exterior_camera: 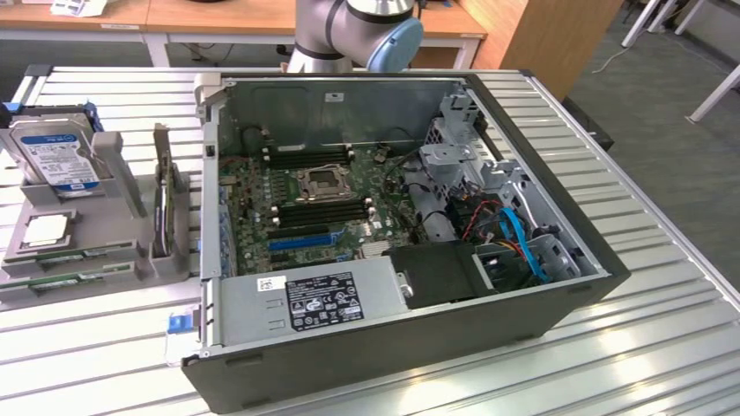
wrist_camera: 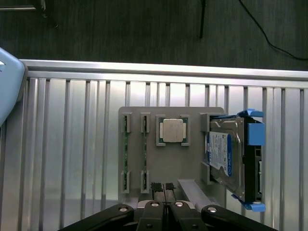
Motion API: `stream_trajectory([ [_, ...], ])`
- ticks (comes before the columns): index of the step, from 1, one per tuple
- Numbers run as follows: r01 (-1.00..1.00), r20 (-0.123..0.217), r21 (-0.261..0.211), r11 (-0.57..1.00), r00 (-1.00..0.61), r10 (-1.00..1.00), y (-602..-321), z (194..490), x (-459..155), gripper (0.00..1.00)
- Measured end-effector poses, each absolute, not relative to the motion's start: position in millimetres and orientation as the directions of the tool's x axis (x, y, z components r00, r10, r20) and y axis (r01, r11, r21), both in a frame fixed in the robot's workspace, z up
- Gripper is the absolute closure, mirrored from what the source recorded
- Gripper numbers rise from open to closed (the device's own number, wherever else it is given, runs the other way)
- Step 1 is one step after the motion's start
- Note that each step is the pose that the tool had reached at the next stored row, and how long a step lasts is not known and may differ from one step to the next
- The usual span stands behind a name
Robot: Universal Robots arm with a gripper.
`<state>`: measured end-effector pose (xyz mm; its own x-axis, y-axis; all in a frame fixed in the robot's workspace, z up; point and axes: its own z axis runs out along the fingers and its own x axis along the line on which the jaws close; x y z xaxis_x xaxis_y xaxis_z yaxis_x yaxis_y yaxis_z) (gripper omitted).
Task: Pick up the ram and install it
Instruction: 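Pick up the ram and move it above insertion slot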
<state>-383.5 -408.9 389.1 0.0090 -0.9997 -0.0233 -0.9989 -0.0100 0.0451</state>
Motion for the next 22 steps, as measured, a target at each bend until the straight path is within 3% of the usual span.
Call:
stream_trajectory([
  [4, -0.999, -0.023, 0.045, -0.010, 0.009, -1.000, -408.9, 389.1, -383.5, 0.89],
  [5, -0.999, -0.023, 0.045, -0.010, 0.009, -1.000, -408.9, 389.1, -383.5, 0.84],
  [7, -0.999, -0.023, 0.045, -0.010, 0.009, -1.000, -408.9, 389.1, -383.5, 0.84],
  [8, -0.999, -0.023, 0.045, -0.010, 0.009, -1.000, -408.9, 389.1, -383.5, 0.76],
  [19, -0.999, -0.023, 0.045, -0.010, 0.009, -1.000, -408.9, 389.1, -383.5, 0.75],
  [20, -0.999, -0.023, 0.045, -0.010, 0.009, -1.000, -408.9, 389.1, -383.5, 0.69],
  [22, -0.999, -0.023, 0.045, -0.010, 0.009, -1.000, -408.9, 388.3, -383.5, 0.69],
])
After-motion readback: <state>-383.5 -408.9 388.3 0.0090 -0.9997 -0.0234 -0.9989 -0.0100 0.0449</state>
